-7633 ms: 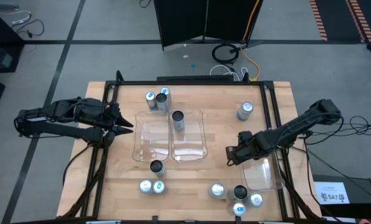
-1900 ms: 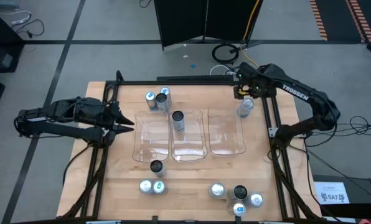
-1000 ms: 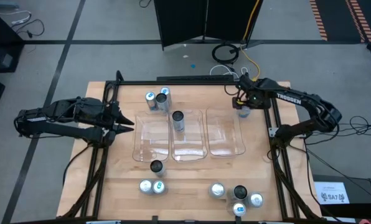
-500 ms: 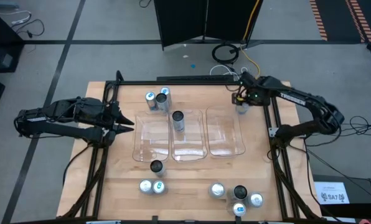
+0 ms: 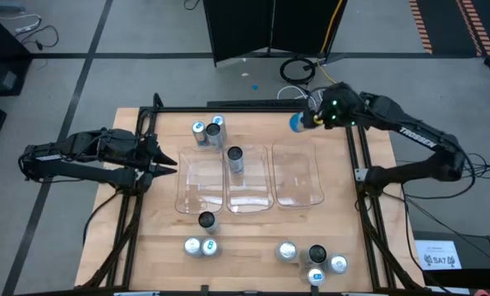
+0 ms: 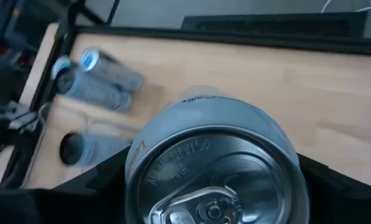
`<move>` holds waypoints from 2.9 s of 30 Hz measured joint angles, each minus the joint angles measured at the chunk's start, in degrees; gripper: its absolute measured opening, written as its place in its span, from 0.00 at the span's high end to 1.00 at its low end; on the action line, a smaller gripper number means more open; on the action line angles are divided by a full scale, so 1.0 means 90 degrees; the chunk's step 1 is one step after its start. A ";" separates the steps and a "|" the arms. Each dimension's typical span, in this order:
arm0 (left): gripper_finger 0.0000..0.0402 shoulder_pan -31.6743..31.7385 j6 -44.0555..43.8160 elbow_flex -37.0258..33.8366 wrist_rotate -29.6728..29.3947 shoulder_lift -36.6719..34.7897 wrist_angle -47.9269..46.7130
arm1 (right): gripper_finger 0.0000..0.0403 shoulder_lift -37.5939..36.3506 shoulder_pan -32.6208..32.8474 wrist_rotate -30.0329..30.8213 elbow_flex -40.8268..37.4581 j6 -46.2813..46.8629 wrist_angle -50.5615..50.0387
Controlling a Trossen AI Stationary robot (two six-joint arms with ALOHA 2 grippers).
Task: Sort soda cans
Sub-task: Put the top blue-white soda can into the right transparent bin, then put the bottom center blue-white soda can into the right transparent bin
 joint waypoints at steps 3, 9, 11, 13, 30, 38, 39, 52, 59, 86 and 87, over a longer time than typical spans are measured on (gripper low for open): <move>0.68 -0.0001 0.0000 0.0000 0.0000 0.0000 0.0000 | 0.28 0.0347 0.0656 0.0258 0.0246 0.0376 -0.0310; 0.68 -0.0001 0.0005 0.0000 0.0000 0.0000 0.0000 | 0.28 0.1361 0.1504 0.0443 0.0933 0.0907 -0.1198; 0.68 0.0001 0.0005 0.0000 0.0000 0.0002 0.0000 | 0.28 0.1697 0.1658 0.0475 0.1088 0.0961 -0.1225; 0.68 0.0000 0.0005 0.0000 0.0000 0.0001 0.0000 | 0.28 0.2000 0.1726 0.0462 0.1138 0.0965 -0.1381; 0.68 -0.0001 -0.0005 0.0000 0.0000 0.0001 -0.0002 | 0.28 0.2806 0.1446 -0.0162 -0.0195 0.0980 -0.0263; 0.68 0.0000 -0.0002 0.0000 0.0000 0.0001 -0.0002 | 0.28 0.2919 0.1207 -0.0210 -0.0455 0.0968 0.0585; 0.68 0.0000 -0.0002 0.0000 -0.0001 0.0001 -0.0005 | 0.28 0.2982 0.1192 -0.0213 -0.0460 0.0964 0.0536; 0.68 0.0001 -0.0007 0.0000 0.0000 0.0000 -0.0005 | 0.15 0.3399 0.1173 -0.0284 -0.0443 0.0854 0.0792; 0.68 -0.0001 -0.0012 0.0000 0.0000 0.0002 -0.0005 | 0.13 0.3399 0.1173 -0.0276 -0.0267 0.0839 0.0769; 0.68 -0.0001 -0.0002 0.0000 -0.0002 0.0000 0.0000 | 0.13 0.2873 0.3441 0.0266 0.2493 0.2363 -0.3536; 0.68 0.0001 -0.0002 0.0000 -0.0002 0.0000 0.0002 | 0.13 0.2823 0.3704 0.0267 0.2493 0.2691 -0.3517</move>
